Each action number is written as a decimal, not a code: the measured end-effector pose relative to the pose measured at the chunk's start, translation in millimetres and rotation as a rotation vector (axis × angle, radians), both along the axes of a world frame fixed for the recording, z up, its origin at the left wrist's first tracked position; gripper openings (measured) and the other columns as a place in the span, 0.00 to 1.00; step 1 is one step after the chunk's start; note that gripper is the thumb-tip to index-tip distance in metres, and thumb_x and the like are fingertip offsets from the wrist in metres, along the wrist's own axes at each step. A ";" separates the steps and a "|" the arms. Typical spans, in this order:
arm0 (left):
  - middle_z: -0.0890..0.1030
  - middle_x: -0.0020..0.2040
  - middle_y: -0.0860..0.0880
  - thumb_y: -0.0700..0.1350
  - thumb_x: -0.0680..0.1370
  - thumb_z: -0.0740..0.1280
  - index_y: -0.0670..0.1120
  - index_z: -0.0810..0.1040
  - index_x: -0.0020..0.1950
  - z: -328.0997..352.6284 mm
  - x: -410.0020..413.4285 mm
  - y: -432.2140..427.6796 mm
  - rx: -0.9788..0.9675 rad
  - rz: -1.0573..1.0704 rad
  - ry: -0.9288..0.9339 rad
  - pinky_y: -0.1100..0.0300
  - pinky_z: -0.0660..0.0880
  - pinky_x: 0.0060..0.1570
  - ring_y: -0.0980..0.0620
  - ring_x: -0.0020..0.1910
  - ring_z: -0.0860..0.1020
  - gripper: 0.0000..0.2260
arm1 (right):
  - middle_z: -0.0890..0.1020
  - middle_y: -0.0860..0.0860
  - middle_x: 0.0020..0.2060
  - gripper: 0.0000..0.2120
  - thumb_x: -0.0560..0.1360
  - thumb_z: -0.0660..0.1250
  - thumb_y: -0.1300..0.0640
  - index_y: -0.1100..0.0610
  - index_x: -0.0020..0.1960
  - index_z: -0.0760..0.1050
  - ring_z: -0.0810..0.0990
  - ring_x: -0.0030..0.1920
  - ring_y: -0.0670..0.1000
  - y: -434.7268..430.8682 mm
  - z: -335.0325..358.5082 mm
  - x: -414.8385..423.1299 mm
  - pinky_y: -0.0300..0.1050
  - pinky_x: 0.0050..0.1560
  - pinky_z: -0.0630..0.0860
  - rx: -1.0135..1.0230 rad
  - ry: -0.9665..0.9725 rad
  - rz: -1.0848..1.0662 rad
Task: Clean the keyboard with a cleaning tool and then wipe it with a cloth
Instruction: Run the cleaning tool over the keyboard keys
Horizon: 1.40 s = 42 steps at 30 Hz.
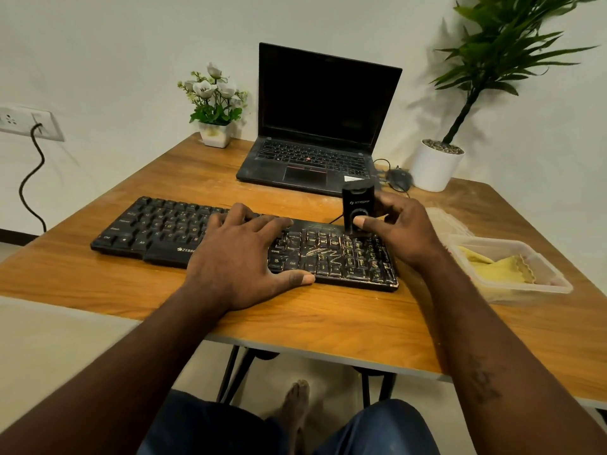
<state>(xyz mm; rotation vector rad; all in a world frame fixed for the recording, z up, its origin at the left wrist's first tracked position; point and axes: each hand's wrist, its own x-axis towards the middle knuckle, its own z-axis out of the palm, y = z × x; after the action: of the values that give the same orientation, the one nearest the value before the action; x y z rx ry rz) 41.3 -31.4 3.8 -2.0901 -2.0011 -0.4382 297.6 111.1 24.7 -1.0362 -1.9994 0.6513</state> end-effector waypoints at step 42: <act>0.73 0.75 0.54 0.82 0.73 0.45 0.60 0.60 0.80 -4.1 4.6 19.5 0.000 -0.048 0.067 0.40 0.57 0.73 0.46 0.74 0.64 0.42 | 0.84 0.46 0.54 0.21 0.74 0.77 0.58 0.52 0.65 0.78 0.82 0.56 0.46 9.4 -5.1 -3.2 0.45 0.55 0.80 -0.038 0.053 -0.073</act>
<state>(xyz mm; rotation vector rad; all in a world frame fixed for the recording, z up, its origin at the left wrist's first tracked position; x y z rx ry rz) 45.9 -12.0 -0.3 -2.1273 -1.9176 -0.3705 294.4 120.5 19.6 -1.0978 -1.9012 0.6726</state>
